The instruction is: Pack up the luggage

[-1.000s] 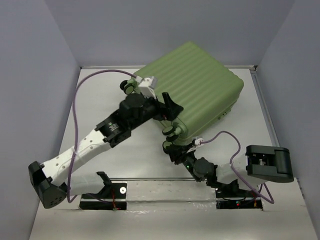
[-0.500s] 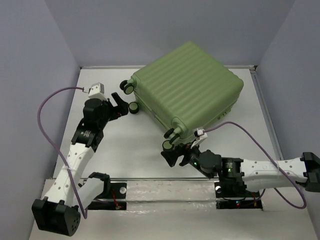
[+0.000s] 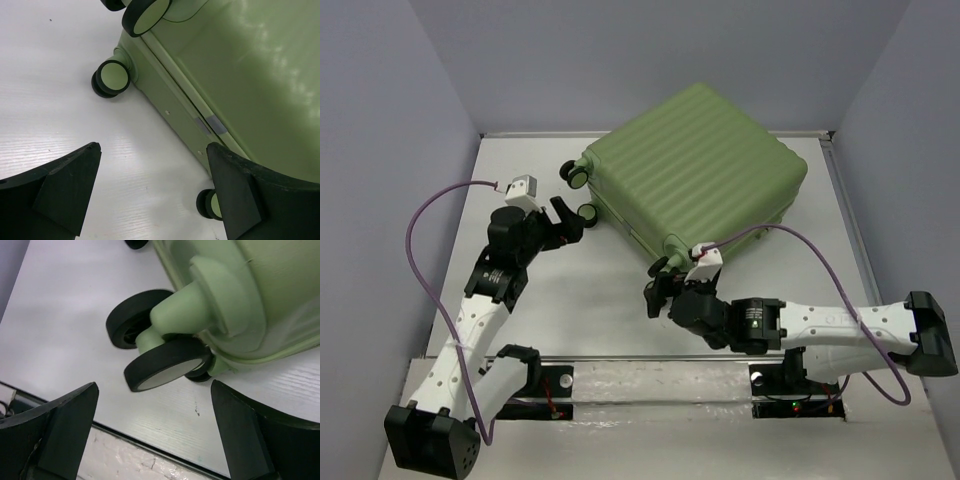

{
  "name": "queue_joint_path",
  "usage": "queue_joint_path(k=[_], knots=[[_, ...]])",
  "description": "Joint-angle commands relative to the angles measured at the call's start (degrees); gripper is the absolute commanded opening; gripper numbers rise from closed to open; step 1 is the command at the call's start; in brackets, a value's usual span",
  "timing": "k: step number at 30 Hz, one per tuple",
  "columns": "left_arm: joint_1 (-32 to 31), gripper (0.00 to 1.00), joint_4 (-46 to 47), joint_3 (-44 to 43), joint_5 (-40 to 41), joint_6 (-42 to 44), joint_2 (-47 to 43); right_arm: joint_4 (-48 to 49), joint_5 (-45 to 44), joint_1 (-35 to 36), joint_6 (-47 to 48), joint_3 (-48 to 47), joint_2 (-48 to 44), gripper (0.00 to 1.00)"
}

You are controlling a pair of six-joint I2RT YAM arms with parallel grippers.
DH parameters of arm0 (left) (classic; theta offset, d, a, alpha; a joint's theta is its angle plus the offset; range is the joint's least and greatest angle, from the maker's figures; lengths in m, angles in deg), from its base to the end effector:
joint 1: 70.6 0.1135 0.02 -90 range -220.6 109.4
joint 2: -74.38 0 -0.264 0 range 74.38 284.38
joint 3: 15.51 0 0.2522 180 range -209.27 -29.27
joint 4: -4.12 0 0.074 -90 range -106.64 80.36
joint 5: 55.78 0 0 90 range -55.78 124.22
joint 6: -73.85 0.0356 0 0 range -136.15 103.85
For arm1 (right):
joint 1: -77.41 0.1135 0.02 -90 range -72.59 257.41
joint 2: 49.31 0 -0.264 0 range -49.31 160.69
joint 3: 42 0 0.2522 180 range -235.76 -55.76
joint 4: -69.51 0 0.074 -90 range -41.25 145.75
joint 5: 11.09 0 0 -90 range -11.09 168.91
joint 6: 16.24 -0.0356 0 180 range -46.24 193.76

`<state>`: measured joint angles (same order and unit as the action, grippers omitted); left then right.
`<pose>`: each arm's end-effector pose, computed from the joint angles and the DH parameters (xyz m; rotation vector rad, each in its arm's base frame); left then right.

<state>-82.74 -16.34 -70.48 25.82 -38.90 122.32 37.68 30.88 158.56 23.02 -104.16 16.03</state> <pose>0.1941 -0.0471 0.3150 -0.0638 1.8377 -0.5630 0.0633 0.2348 0.2833 -0.0754 2.0088 0.5750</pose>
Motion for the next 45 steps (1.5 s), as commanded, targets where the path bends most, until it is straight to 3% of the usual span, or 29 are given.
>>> queue_joint_path(k=[1, 8, 11, 12, 15, 18, 20, 24, 26, 30, 32, 37, 45], knots=[[0.19, 0.99, 3.18, -0.71, -3.89, 1.3, -0.75, -6.72, -7.78, -2.21, -4.54, -4.33, 0.75, 1.0], [0.19, 0.99, 3.62, -0.54, -4.6, 1.3, -0.66, -5.67, -8.65, -5.65, -4.72, -9.78, 6.37, 0.97], [0.19, 0.99, 3.54, -0.62, -4.43, 1.56, -0.31, -5.58, -9.89, -5.65, -4.46, -11.62, 7.34, 0.76], [0.19, 0.99, 3.36, -0.71, -4.34, 1.65, -0.22, -5.49, -10.06, -5.65, -4.54, -11.63, 7.52, 0.58], [0.19, 0.99, 3.19, -1.06, -3.64, 1.91, -0.13, -5.58, -10.24, -5.65, -4.8, -9.26, 5.34, 0.26], [0.19, 0.99, 3.01, -1.68, -3.11, 2.26, 0.48, -5.84, -8.4, -5.65, -5.68, -2.86, -1.67, 0.08], [0.19, 0.99, 3.01, -1.85, -3.2, 2.26, 0.83, -7.15, -6.99, -5.65, -5.95, 0.84, -6.69, 0.07], [0.19, 0.99, 2.48, -3.35, -3.63, 2.7, 2.24, -22.49, -3.49, -5.65, -10.52, 5.68, -21.19, 0.07], [0.19, 0.99, 2.04, -5.01, -5.21, 3.05, 3.81, -29.87, -1.81, -5.65, -12.09, 5.34, -29.28, 0.07], [0.01, 0.99, 0.38, -8.53, -10.65, 6.03, 7.33, -35.54, 0.31, -5.65, -10.7, 4.81, -39.49, 0.07], [-0.34, 0.99, 0.11, -9.5, -16.78, 7.62, 9.7, -36.95, 0.05, -5.65, -9.73, 4.63, -42.12, 0.07], [-7.54, 0.99, 0.2, -11.43, -20.77, 8.59, 10.77, -38.54, -1.01, -5.65, -10.08, 4.55, -40.47, 0.07], [-12.47, 0.98, -6.12, -8.98, -12.18, 9.03, 7.26, -38.89, -2.59, -5.65, -9.03, 3.58, -39.94, 0.07]])
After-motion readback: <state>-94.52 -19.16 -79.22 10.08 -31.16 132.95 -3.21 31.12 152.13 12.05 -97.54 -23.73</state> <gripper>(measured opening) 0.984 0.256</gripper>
